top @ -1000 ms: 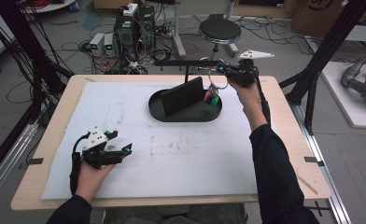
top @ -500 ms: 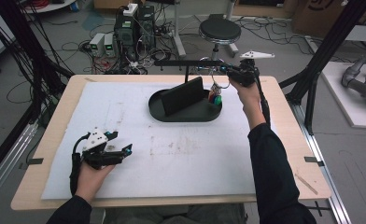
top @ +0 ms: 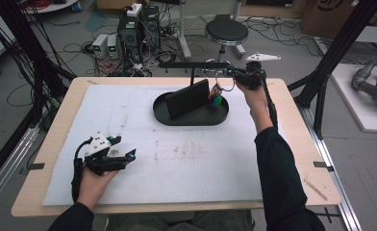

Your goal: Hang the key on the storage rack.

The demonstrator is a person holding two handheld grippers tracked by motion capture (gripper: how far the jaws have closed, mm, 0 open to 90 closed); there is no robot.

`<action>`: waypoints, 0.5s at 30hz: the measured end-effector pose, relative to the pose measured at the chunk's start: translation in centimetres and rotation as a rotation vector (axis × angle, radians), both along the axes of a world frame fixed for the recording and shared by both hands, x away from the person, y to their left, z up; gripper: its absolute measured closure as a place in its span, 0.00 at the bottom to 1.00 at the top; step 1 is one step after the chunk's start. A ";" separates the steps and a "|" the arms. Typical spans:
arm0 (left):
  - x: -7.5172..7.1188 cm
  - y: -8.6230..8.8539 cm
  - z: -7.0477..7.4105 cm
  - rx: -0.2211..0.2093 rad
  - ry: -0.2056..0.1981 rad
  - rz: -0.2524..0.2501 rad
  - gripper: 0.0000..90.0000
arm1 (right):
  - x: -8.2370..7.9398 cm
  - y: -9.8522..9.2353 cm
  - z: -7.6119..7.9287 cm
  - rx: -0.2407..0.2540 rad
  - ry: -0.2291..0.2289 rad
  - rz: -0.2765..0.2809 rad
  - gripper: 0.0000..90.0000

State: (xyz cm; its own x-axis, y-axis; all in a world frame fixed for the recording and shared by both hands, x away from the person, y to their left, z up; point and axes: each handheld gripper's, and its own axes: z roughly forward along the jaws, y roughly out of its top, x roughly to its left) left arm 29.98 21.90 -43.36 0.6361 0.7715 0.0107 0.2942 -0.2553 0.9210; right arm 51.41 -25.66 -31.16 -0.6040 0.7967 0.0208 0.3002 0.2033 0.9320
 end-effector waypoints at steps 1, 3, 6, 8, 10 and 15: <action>0.0 0.0 0.0 -0.001 -0.001 -0.001 0.26 | 0.0 0.0 0.0 -0.002 -0.002 -0.003 0.97; 0.0 0.0 0.0 0.000 -0.001 -0.002 0.26 | 0.0 0.1 0.0 -0.009 -0.006 -0.009 0.97; 0.0 0.0 0.0 0.003 -0.001 -0.004 0.26 | -0.1 0.2 0.0 -0.021 -0.009 -0.015 0.97; 0.0 -0.1 0.0 0.001 0.000 -0.003 0.26 | -0.1 0.3 0.0 -0.032 -0.012 -0.021 0.97; 0.0 -0.1 0.0 0.004 0.003 -0.005 0.26 | 0.0 0.4 -0.1 -0.036 -0.014 -0.028 0.97; 0.0 -0.2 -0.1 0.005 0.007 -0.012 0.26 | 0.0 0.4 -0.2 -0.044 -0.010 -0.049 0.95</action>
State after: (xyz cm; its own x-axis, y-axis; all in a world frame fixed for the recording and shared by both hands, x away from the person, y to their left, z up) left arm 30.00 21.71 -43.50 0.6458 0.7635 0.0105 0.2970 -0.2638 0.9177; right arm 51.44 -25.23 -31.34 -0.5642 0.8254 -0.0205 0.3017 0.2292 0.9254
